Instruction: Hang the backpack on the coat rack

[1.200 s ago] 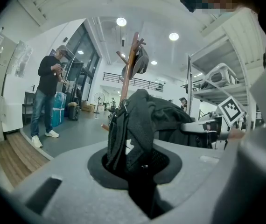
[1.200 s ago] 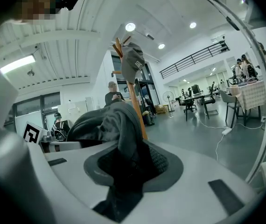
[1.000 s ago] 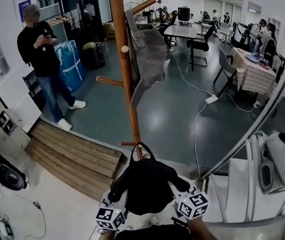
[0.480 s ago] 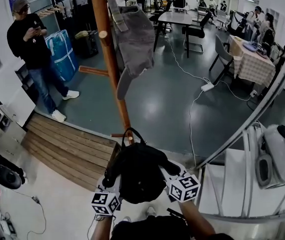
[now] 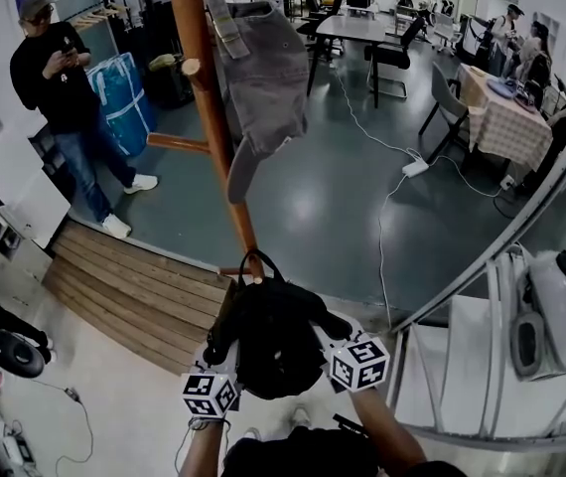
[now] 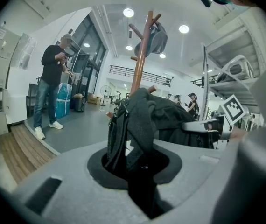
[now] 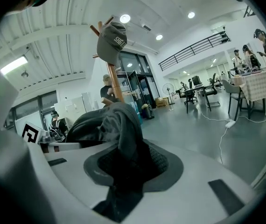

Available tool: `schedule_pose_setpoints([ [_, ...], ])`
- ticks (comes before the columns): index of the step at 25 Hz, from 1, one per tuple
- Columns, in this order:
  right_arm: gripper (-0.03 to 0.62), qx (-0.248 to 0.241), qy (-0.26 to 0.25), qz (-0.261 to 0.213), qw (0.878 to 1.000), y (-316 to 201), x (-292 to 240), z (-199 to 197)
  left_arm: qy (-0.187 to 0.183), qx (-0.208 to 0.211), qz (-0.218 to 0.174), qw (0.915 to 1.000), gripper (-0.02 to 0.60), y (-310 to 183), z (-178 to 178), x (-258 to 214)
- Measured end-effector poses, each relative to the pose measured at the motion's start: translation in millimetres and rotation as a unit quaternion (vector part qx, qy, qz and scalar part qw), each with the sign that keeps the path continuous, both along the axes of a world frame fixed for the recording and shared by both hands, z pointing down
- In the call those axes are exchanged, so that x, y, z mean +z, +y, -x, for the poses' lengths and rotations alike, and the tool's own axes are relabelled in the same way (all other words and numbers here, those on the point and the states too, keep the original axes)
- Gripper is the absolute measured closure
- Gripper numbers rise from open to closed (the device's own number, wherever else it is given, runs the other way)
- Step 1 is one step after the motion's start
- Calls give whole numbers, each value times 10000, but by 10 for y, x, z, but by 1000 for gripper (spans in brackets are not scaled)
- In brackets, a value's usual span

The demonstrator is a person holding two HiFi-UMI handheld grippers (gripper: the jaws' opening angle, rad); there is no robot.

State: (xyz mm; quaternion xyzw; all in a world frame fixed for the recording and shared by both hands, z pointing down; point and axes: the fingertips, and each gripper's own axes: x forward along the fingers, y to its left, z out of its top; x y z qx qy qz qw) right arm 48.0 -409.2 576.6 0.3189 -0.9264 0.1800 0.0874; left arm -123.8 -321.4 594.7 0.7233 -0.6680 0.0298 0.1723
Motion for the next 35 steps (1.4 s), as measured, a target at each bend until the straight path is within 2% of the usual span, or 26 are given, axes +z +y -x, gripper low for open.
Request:
schedule_pose_setpoints([
  [22, 485, -20, 323, 347, 9989, -333, 497, 254, 92, -108, 547, 9984, 503, -380, 222, 523],
  [35, 484, 61, 440, 342, 9984, -463, 642, 327, 82, -154, 724, 9972, 494, -517, 353, 688],
])
